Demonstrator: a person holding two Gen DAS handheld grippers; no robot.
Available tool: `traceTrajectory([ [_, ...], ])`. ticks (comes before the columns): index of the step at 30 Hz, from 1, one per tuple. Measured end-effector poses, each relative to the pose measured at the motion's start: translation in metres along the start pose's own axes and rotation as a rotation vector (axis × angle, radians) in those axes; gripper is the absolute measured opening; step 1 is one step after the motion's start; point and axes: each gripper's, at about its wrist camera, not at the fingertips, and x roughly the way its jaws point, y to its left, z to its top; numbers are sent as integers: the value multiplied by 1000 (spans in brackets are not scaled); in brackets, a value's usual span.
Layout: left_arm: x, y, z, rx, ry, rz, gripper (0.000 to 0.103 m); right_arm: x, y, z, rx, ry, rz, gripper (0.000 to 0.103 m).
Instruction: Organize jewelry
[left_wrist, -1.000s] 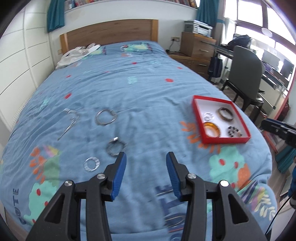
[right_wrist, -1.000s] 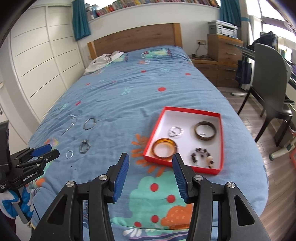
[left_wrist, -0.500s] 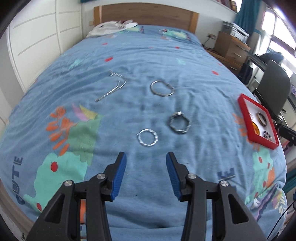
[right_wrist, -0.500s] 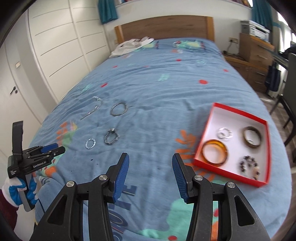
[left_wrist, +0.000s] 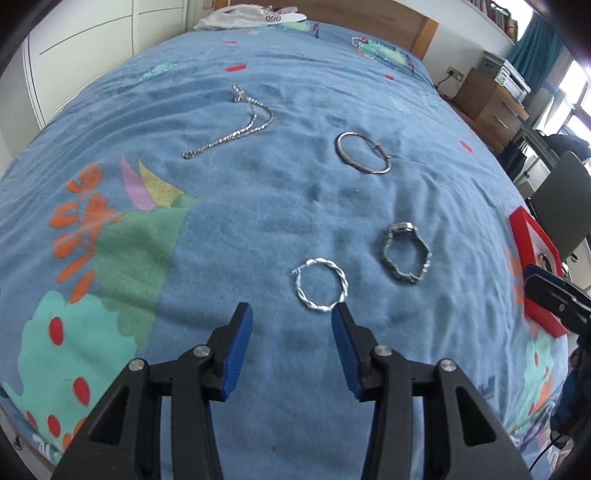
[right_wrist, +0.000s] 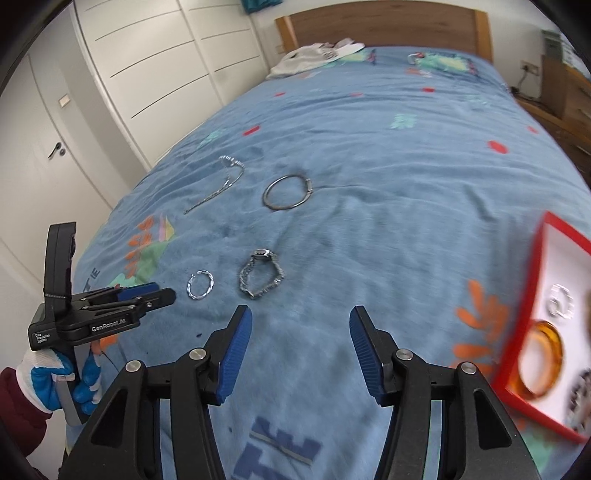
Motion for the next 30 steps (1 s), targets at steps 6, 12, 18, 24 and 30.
traceTrajectory([
  [6, 22, 3, 5, -13, 19, 4, 43, 37, 12, 13, -32, 25, 59, 61],
  [12, 33, 1, 6, 3, 24, 15, 41, 71, 27, 24, -68, 51, 95, 65],
  [18, 37, 5, 5, 21, 18, 36, 28, 96, 40, 26, -102, 86, 93, 66],
  [24, 35, 10, 1, 17, 7, 27, 17, 114, 45, 25, -126, 110, 68, 69],
  [30, 32, 11, 1, 12, 4, 6, 5, 127, 53, 24, -174, 123, 17, 70],
])
